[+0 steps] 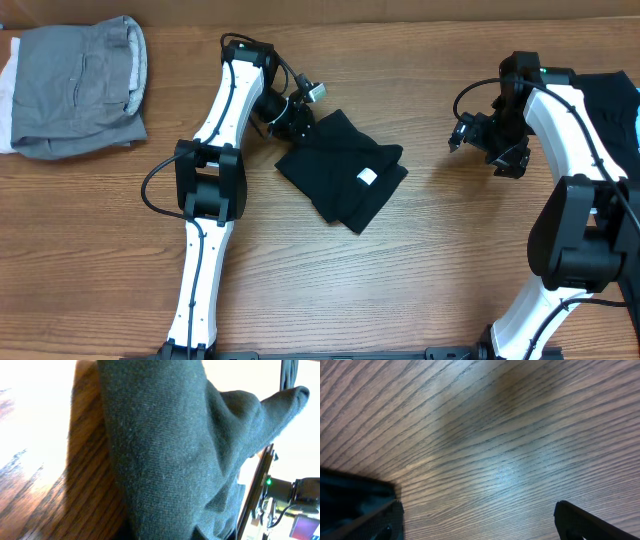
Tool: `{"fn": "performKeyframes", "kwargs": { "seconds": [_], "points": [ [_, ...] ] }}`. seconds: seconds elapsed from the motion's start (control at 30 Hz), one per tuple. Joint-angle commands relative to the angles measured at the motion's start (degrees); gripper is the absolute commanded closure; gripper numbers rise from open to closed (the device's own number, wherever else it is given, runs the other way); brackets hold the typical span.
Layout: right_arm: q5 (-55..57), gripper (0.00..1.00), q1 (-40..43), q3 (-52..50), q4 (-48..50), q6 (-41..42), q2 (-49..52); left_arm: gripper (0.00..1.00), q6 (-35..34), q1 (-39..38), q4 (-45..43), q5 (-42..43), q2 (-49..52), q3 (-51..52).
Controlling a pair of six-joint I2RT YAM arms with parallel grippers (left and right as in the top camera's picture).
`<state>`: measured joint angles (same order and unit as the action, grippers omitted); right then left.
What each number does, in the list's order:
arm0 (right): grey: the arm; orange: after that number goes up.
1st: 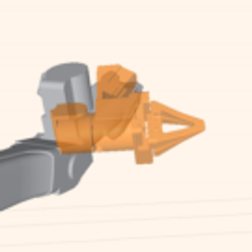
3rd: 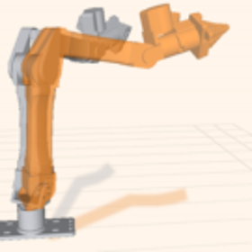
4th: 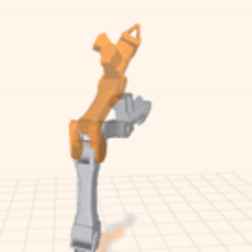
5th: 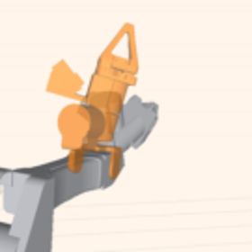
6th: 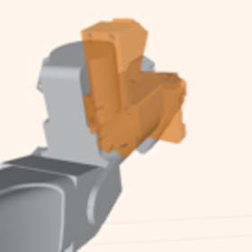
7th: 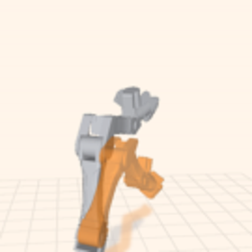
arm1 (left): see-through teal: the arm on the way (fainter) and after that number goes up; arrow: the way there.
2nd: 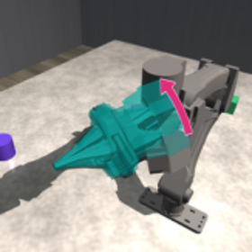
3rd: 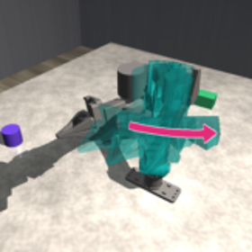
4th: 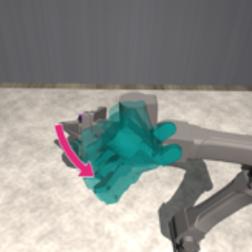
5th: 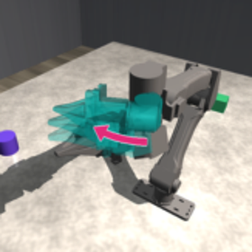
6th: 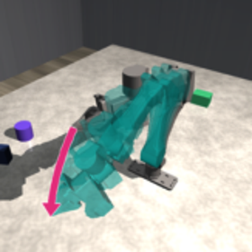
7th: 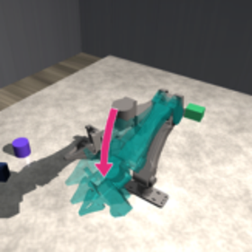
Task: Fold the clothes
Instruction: 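Grasp the folded black shirt with the left gripper and lift it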
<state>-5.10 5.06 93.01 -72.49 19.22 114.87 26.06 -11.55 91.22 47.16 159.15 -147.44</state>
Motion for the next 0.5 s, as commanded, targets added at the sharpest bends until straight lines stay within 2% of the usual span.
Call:
{"fn": "performKeyframes", "kwargs": {
  "seconds": [0.0,0.3,0.47],
  "points": [
    [0.6,0.0,-0.2,1.2,0.3,-0.2,-0.1,0.96,-2.1,0.7,-0.9,-0.7,1.0,0.3],
    [0.6,0.0,-0.2,1.2,0.3,-0.2,-0.1,0.96,-14.8,7.8,-4.7,-22.8,1.0,-5.9],
    [0.6,0.0,-0.2,1.2,0.3,-0.2,-0.1,0.96,-17.3,13.0,-4.6,-25.9,0.9,-13.8]
  ]
}}
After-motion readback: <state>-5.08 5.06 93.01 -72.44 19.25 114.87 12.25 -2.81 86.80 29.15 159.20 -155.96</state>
